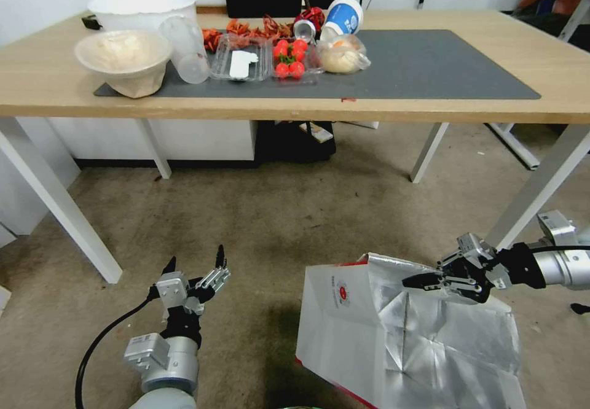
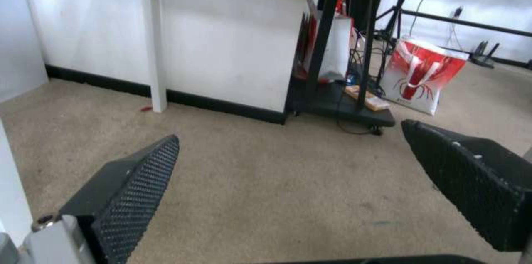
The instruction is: Pick up the food delivery bag from the floor and place it on the table.
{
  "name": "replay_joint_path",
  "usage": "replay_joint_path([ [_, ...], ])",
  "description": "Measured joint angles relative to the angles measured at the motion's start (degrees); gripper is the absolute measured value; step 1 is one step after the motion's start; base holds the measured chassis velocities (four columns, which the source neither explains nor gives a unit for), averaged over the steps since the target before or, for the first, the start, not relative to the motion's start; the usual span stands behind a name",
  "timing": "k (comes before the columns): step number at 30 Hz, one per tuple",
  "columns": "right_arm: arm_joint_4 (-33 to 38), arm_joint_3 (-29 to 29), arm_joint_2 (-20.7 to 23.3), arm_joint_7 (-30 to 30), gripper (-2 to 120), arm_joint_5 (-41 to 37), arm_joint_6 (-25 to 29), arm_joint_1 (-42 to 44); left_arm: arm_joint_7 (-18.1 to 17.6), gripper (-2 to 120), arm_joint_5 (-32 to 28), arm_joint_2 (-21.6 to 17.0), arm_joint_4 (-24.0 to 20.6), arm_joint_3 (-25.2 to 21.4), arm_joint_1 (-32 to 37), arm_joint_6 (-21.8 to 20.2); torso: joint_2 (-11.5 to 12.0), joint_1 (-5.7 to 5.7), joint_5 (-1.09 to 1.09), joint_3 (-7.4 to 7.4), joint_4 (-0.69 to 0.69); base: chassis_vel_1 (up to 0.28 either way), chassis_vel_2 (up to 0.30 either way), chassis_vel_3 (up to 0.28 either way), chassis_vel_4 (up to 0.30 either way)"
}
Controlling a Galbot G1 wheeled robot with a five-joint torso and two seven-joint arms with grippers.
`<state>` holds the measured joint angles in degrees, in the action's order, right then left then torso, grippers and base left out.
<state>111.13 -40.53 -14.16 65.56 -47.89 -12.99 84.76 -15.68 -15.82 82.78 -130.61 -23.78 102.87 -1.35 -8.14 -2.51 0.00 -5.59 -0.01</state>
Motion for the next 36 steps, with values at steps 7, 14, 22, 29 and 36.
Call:
replay_joint_path([
  [7,-0.1,-0.1,-0.1,0.6,0,0.0,0.0,0.0,-0.1,100,0.7,0.1,0.3,0.2,0.0,0.3,-1.7,-0.27,0.00,-1.44,0.00,0.000,0.000,0.000,0.000],
  [14,-0.1,-0.1,-0.4,1.4,0,0.0,0.0,0.0,-0.1,100,0.8,0.1,0.3,-0.1,0.1,0.4,-3.3,-0.64,0.00,-2.65,0.00,0.000,0.000,0.000,0.000],
  [22,0.0,-0.1,-0.6,1.5,0,0.0,0.1,0.0,-0.1,100,1.1,0.5,0.1,-0.1,0.2,0.5,-5.1,-1.07,0.00,-4.01,0.00,0.000,0.000,0.000,0.000],
  [29,0.2,-0.1,-0.6,1.7,0,0.1,0.1,0.0,-0.1,100,1.2,0.5,-0.1,-0.1,0.3,0.6,-6.5,-1.48,0.00,-5.07,0.00,0.000,0.000,0.000,0.000],
  [36,0.5,-0.2,-0.5,1.9,0,0.1,0.1,0.0,-0.1,100,1.3,0.6,-0.2,-0.1,0.4,0.6,-8.4,-1.94,0.00,-6.50,0.00,0.000,0.000,0.000,0.000],
])
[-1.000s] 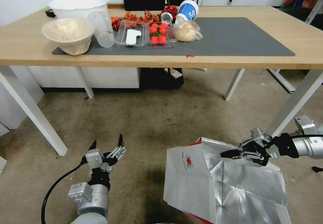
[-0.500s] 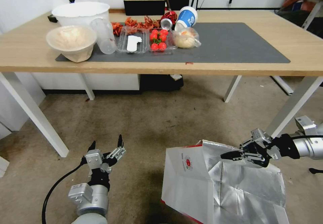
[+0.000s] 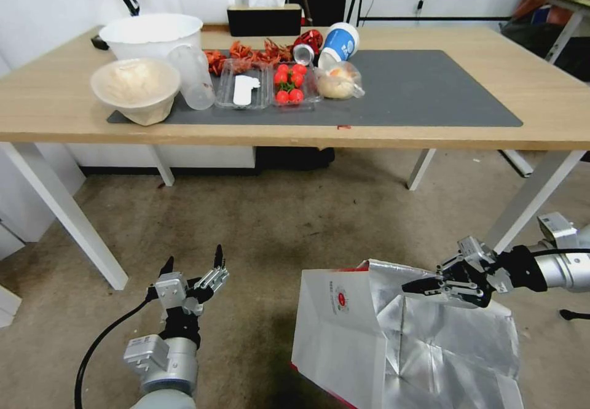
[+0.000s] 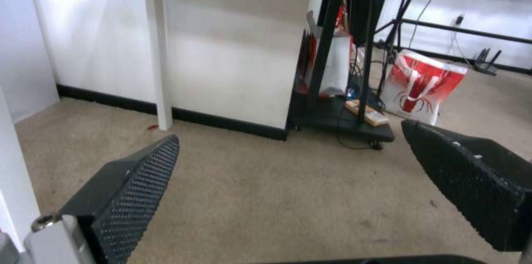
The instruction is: Pick up the food delivery bag from the floor and place it on the table.
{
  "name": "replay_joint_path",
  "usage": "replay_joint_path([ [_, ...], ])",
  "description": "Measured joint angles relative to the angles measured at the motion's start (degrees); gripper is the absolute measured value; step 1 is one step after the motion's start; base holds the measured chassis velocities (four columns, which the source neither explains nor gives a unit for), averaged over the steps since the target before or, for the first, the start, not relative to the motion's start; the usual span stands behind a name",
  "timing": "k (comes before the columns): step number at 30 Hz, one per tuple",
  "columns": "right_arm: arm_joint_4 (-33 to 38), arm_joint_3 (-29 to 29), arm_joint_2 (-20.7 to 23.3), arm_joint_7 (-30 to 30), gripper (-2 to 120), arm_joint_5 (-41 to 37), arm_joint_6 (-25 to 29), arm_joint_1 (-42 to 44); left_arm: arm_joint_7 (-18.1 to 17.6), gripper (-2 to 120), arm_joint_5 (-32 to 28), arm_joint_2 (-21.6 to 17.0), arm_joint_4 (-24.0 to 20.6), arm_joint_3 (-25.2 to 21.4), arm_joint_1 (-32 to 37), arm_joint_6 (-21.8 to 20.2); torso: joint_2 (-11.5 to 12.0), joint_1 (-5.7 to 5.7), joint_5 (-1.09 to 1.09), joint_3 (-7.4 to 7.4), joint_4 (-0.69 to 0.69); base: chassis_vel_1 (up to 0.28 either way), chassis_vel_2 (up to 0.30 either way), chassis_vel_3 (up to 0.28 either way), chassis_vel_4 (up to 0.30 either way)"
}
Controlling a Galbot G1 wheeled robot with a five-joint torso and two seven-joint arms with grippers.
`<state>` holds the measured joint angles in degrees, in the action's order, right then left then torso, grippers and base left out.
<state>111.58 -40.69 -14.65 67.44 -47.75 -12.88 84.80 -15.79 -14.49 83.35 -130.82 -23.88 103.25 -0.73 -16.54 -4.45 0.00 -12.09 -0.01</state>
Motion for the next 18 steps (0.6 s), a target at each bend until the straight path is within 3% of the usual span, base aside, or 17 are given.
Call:
replay_joint_path([
  [18,0.0,-0.1,0.2,0.8,0,-0.4,0.0,-0.2,0.0,100,0.4,0.0,0.1,0.2,-0.1,0.1,-4.1,-1.31,0.00,-2.83,0.01,0.000,0.000,0.000,0.000],
])
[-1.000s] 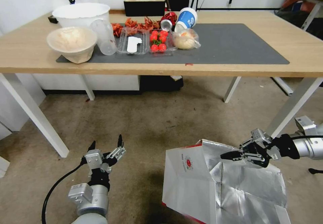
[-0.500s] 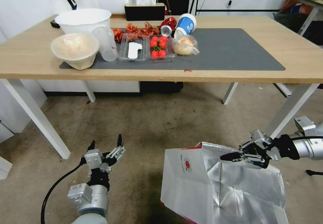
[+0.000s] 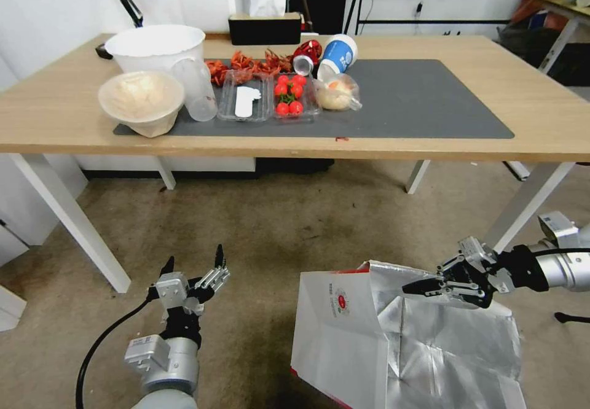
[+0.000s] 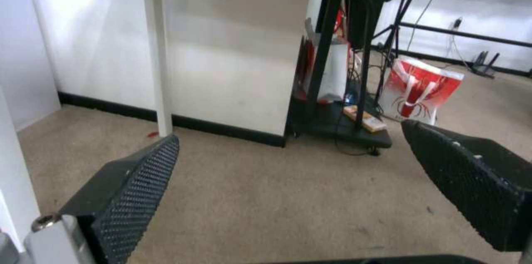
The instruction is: Pick up the food delivery bag from the floor and place it on the table.
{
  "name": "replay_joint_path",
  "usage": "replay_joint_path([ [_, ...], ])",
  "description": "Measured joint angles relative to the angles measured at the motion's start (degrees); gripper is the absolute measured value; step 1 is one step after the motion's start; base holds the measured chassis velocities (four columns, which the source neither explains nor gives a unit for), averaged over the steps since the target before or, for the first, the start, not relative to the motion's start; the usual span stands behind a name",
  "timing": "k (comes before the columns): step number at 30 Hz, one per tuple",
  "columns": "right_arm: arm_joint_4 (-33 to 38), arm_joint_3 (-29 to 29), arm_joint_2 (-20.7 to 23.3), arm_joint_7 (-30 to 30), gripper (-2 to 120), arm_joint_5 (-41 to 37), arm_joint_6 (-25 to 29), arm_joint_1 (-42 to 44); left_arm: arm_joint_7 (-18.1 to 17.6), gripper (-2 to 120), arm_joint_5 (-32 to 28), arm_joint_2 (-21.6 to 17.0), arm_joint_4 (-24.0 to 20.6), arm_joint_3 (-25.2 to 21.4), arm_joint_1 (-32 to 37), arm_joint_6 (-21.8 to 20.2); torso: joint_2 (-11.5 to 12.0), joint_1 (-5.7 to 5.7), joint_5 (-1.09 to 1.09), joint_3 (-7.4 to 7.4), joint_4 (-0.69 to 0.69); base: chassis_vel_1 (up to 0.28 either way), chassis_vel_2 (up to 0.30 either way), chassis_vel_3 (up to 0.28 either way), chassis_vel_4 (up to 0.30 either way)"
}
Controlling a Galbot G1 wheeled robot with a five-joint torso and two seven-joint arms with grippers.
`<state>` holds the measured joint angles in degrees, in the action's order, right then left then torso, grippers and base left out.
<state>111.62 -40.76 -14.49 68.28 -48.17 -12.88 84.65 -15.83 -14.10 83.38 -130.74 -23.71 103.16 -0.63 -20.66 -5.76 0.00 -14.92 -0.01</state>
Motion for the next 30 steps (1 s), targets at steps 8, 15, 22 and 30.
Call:
replay_joint_path([
  [8,0.2,-0.2,0.1,0.3,0,-0.2,0.0,0.0,-0.1,100,-0.1,0.0,0.0,0.0,0.0,0.0,-1.8,-0.59,0.00,-1.16,0.00,0.000,0.000,0.000,0.000],
  [15,0.5,-0.1,0.1,1.0,0,-0.5,-0.2,0.1,-0.1,100,-0.1,0.2,-0.1,0.1,0.1,0.0,-3.3,-1.07,0.00,-2.19,0.00,0.000,0.000,0.000,0.000],
  [22,0.7,-0.1,0.2,1.7,0,-0.7,-0.3,0.1,-0.1,100,-0.2,0.2,-0.3,0.0,0.2,-0.1,-4.8,-1.59,0.00,-3.22,0.00,0.000,0.000,0.000,0.000],
  [30,0.8,-0.1,0.3,2.0,0,-0.7,-0.4,0.1,-0.1,100,-0.3,0.2,-0.3,0.1,0.2,-0.1,-6.5,-2.23,0.00,-4.26,0.00,0.000,0.000,0.000,0.000],
])
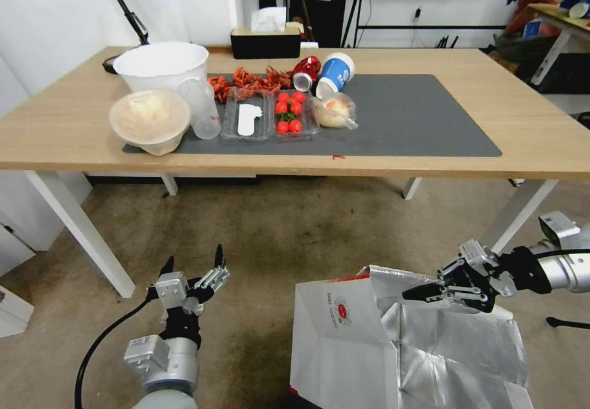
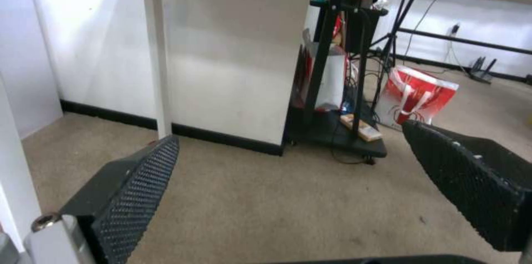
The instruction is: Pick up the food delivery bag from the floor and place it on the table.
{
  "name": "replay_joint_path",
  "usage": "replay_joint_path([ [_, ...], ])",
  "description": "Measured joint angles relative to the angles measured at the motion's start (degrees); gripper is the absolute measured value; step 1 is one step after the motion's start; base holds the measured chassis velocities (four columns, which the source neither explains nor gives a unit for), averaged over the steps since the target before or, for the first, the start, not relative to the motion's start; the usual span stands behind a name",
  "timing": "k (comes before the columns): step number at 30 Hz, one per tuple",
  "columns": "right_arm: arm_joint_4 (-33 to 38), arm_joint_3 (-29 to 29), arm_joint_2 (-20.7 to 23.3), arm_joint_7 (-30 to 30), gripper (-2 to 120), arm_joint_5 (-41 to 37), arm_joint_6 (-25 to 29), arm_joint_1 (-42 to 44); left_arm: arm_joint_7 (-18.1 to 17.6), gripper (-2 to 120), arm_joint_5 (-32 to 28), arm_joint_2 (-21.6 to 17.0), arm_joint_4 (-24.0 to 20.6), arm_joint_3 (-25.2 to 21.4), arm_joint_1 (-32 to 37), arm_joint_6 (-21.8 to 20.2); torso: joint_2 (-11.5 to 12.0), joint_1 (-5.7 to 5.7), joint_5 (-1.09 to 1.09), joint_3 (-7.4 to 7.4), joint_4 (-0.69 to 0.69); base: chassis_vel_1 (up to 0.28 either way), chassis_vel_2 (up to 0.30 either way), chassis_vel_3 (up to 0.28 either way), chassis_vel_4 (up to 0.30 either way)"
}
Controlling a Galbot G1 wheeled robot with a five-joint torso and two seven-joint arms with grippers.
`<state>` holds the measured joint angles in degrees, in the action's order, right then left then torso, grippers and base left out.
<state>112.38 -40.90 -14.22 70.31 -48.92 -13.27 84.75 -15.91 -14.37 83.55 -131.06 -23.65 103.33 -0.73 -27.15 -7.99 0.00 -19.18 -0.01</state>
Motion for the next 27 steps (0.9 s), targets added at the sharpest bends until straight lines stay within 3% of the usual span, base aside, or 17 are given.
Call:
replay_joint_path([
  [27,0.2,0.0,-0.2,0.1,0,0.2,-0.1,0.0,0.0,100,0.1,0.1,-0.1,0.1,0.0,0.0,-6.5,-2.47,0.00,-4.04,0.00,0.000,0.000,0.000,0.000],
])
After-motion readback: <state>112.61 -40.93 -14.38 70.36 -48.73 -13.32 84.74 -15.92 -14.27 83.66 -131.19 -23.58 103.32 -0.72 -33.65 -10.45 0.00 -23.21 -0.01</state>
